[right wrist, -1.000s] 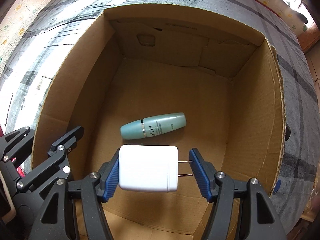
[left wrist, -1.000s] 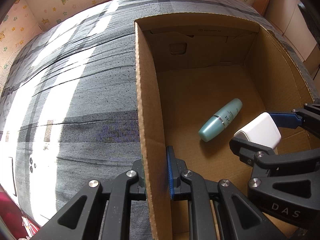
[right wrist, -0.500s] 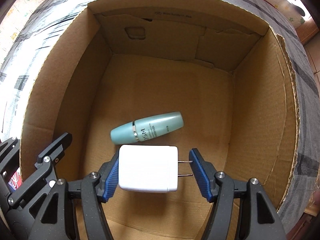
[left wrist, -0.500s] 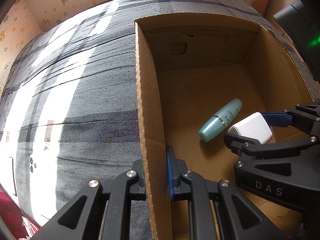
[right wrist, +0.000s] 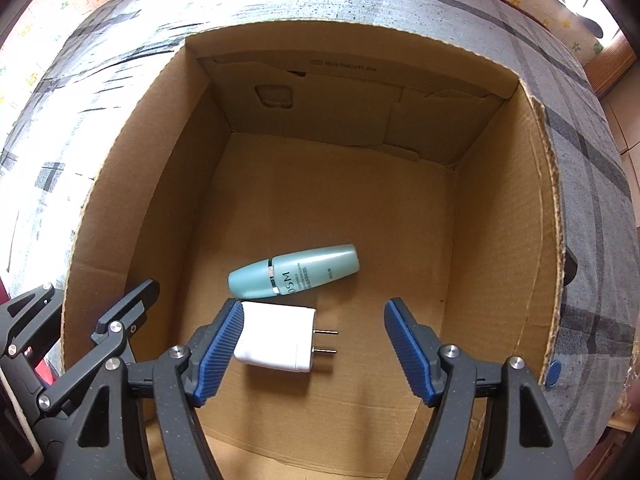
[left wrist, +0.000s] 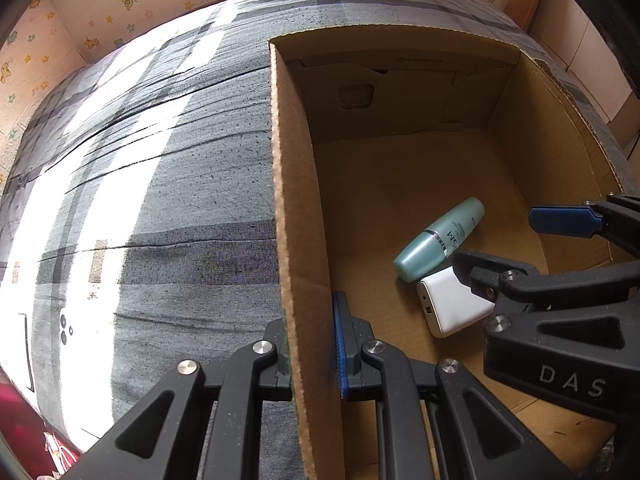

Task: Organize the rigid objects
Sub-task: 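Open the right gripper to release the charger beside the bottle, then withdraw the right gripper from the box toward the small white plug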

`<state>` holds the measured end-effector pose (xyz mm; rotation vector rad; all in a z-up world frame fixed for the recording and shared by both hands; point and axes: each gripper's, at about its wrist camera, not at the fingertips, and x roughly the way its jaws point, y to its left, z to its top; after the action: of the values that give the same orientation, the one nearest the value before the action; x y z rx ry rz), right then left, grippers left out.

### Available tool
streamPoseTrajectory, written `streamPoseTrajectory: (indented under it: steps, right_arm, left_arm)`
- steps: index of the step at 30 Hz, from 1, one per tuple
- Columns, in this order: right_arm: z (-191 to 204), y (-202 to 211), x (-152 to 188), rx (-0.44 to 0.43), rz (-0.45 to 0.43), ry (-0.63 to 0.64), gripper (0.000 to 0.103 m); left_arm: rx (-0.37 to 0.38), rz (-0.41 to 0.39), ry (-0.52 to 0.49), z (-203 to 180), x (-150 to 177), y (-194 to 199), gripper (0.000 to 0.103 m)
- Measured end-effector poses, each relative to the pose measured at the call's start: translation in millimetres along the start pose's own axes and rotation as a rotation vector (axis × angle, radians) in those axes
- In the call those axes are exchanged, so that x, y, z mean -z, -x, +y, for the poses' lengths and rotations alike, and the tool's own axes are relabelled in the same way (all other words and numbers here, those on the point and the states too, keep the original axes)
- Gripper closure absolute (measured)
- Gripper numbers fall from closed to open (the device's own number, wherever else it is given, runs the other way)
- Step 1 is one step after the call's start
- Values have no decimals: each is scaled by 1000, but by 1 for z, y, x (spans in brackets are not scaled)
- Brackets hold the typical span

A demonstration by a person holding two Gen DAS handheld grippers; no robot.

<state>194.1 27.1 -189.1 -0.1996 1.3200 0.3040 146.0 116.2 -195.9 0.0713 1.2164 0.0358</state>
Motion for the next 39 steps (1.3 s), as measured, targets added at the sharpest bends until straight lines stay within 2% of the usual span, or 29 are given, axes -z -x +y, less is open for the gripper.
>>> streamPoseTrajectory:
  steps: [14, 23, 25, 29, 39]
  right_arm:
    - [-8, 43, -2, 27, -76, -5, 25]
    - [-14, 61, 2, 15, -114, -44, 6]
    - [-19, 67, 3, 21, -128, -53, 1]
    - [-35, 79, 4, 0, -140, -82, 1]
    - [-88, 101, 16, 42, -173, -140, 1]
  left_arm:
    - [-2, 2, 0, -1, 0, 0, 89]
    - [-9, 2, -2, -3, 0, -1, 89]
    - [-11, 2, -2, -4, 1, -2, 89]
    - [-9, 3, 0, -4, 0, -3, 89]
    - [-10, 3, 2, -3, 0, -1, 89]
